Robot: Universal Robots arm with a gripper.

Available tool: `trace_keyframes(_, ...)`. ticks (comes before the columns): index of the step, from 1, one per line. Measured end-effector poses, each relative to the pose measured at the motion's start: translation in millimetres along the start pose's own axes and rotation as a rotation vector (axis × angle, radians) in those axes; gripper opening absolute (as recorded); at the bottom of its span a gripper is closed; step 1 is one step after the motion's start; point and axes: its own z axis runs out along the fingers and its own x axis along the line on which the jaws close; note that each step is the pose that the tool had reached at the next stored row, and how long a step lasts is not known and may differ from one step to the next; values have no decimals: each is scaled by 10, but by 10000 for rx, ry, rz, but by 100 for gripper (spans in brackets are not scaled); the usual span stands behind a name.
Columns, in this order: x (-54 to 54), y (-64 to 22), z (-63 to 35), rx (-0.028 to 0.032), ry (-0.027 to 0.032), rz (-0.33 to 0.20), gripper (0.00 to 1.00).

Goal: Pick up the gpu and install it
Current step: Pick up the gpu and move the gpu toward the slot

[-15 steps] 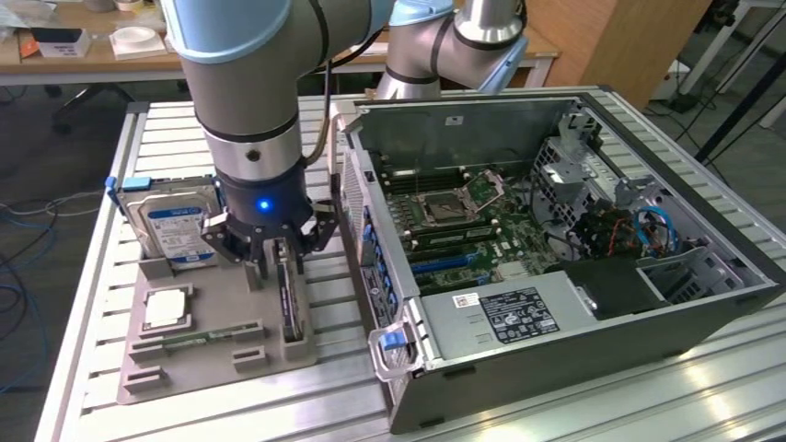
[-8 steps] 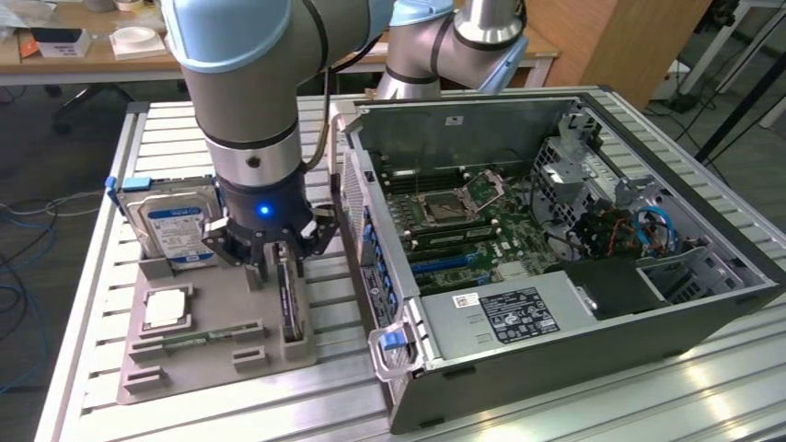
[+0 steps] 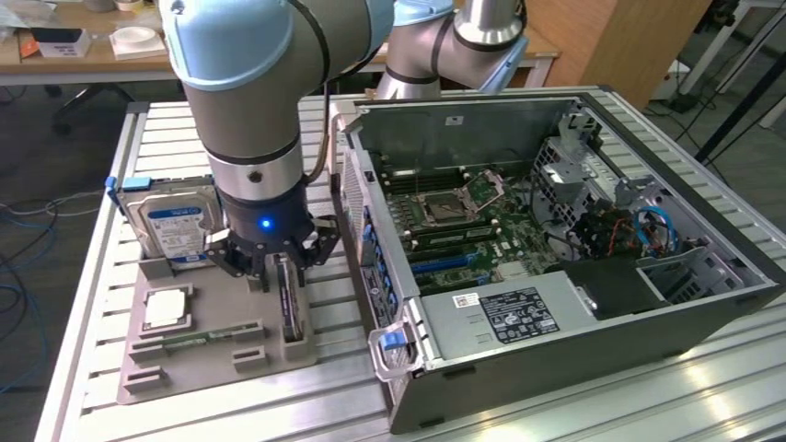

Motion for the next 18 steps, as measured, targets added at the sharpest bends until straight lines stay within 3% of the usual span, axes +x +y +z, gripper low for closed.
trace_keyframes(18,-10,-11,40,1,1,-1,47)
